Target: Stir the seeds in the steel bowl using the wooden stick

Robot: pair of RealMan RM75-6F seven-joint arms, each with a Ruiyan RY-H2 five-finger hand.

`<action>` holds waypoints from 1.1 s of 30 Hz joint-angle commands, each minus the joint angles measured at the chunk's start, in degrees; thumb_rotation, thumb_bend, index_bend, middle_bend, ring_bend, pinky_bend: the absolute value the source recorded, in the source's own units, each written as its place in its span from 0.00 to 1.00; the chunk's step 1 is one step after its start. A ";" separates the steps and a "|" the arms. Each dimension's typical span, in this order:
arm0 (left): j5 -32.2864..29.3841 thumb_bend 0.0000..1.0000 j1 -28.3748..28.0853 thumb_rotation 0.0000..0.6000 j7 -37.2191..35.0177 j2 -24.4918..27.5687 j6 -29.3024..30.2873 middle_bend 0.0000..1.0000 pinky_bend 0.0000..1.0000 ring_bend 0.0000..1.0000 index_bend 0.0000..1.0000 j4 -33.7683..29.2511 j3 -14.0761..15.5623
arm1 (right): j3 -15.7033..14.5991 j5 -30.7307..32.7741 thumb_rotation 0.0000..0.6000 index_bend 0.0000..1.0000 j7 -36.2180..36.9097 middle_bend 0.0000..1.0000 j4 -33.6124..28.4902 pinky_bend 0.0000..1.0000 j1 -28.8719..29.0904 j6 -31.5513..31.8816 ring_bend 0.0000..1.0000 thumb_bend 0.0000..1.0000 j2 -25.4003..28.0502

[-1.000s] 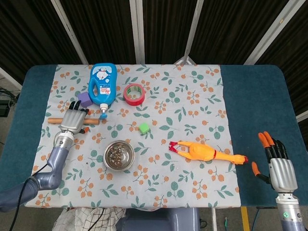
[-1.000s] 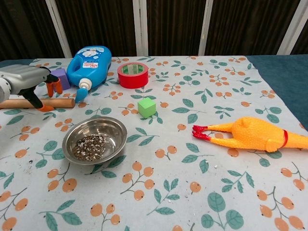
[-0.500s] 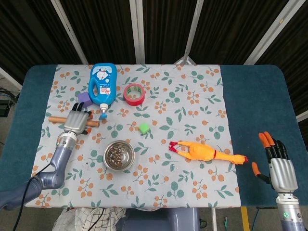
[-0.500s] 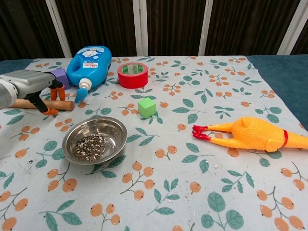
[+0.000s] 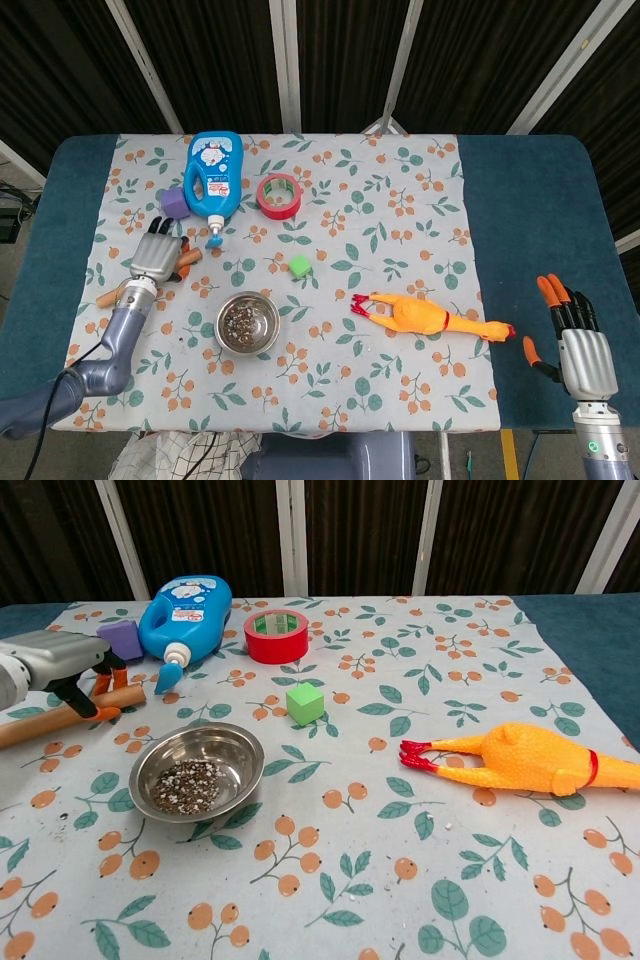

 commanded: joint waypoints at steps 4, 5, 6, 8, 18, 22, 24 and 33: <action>1.47 0.72 0.57 1.00 -1.54 0.39 1.27 0.63 0.00 0.10 0.54 -0.88 0.44 | 0.00 -0.03 1.00 0.00 -0.16 0.07 0.00 0.00 -0.06 0.12 0.00 0.45 -0.04; 1.89 0.74 0.68 1.00 -1.91 0.54 1.59 0.63 0.00 0.11 0.55 -1.13 0.53 | 0.01 -0.05 1.00 0.00 -0.16 0.07 0.00 0.00 -0.07 0.16 0.00 0.45 -0.04; 2.22 0.77 0.76 1.00 -2.16 0.64 1.87 0.64 0.00 0.11 0.55 -1.31 0.59 | 0.02 -0.05 1.00 0.00 -0.17 0.07 0.01 0.00 -0.07 0.17 0.00 0.45 -0.04; 2.86 0.80 0.97 1.00 -2.78 0.86 2.61 0.65 0.00 0.13 0.56 -1.90 0.59 | 0.03 -0.06 1.00 0.00 -0.15 0.07 0.05 0.00 -0.09 0.23 0.00 0.45 -0.06; 8.89 0.85 2.82 1.00 -8.28 2.81 9.51 0.71 0.00 0.17 0.62 -6.64 0.43 | 0.14 -0.04 1.00 0.00 -0.03 0.08 0.19 0.00 -0.20 0.52 0.00 0.45 -0.11; 11.75 0.89 3.88 1.00 -10.22 4.10 12.64 0.74 0.00 0.19 0.60 -9.41 0.79 | 0.26 -0.17 1.00 0.00 -0.02 0.08 0.41 0.00 -0.32 1.02 0.00 0.45 -0.28; 13.03 0.90 4.35 1.00 -10.64 4.71 14.23 0.76 0.00 0.21 0.60 -10.76 0.93 | 0.29 -0.15 1.00 0.00 0.00 0.08 0.49 0.00 -0.37 1.12 0.00 0.45 -0.33; 19.07 0.91 7.25 1.00 -17.62 7.06 24.28 0.77 0.00 0.22 0.60 -18.95 -0.64 | 0.63 0.23 1.00 0.00 -0.20 0.08 0.73 0.00 -0.58 1.55 0.00 0.45 -0.56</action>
